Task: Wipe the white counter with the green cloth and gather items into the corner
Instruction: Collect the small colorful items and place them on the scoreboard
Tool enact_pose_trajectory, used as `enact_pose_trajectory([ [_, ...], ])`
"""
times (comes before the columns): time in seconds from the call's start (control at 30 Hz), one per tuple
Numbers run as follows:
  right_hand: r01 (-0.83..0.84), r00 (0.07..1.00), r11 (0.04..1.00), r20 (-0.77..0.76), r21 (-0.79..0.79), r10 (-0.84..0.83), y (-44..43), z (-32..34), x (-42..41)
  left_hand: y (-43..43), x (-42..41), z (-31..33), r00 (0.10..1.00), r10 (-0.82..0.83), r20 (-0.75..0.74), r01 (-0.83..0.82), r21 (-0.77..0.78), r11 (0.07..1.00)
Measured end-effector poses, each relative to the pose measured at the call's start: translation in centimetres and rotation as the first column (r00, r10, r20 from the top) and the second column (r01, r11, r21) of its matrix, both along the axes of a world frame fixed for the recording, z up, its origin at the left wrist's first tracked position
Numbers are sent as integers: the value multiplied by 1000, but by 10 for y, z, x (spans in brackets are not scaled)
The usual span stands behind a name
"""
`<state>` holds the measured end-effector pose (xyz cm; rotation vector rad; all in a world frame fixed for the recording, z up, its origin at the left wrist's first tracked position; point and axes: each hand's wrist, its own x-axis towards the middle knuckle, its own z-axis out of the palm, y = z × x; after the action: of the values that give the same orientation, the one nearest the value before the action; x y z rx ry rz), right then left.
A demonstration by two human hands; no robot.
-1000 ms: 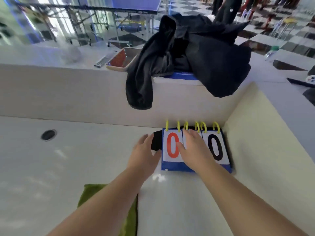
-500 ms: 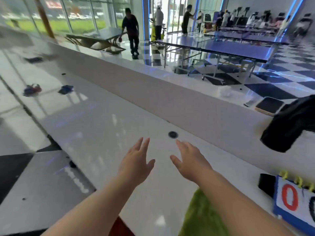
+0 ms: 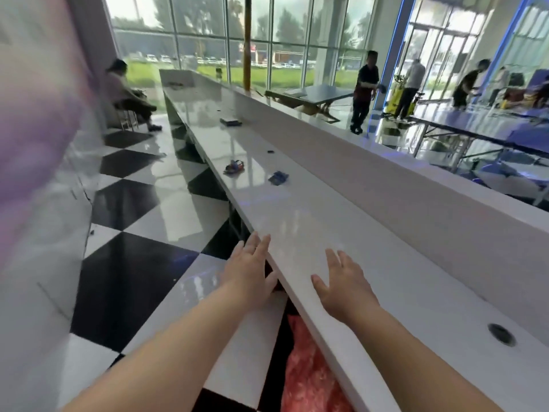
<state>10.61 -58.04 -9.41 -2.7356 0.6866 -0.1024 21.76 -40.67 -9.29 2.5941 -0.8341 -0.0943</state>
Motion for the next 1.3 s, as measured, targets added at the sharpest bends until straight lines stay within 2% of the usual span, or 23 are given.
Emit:
enact_pose_trajectory([
  [0.27, -68, 997, 997, 31, -26, 69, 18, 7, 138, 28, 110, 10, 999, 39, -1, -39, 35, 999],
  [0.5, -43, 999, 999, 30, -13, 43, -24, -14, 272, -15, 240, -10, 999, -16, 29, 14, 65, 998],
  [0.73, -33, 998, 998, -55, 57, 36, -69, -31, 410, -58, 381, -27, 999, 33, 7, -34, 158, 987],
  [0.87, -32, 996, 997, -80, 74, 38, -85, -37, 480, -76, 455, -36, 999, 45, -5, -44, 154, 987],
  [1.07, 41, 992, 994, -119, 98, -30, -113, -61, 585, -106, 580, -72, 1000, -15, -20, 19, 182, 983],
  [1.3, 200, 969, 971, -175, 127, -177, -147, -82, 700, -157, 729, -108, 993, -109, -37, 114, 182, 977],
])
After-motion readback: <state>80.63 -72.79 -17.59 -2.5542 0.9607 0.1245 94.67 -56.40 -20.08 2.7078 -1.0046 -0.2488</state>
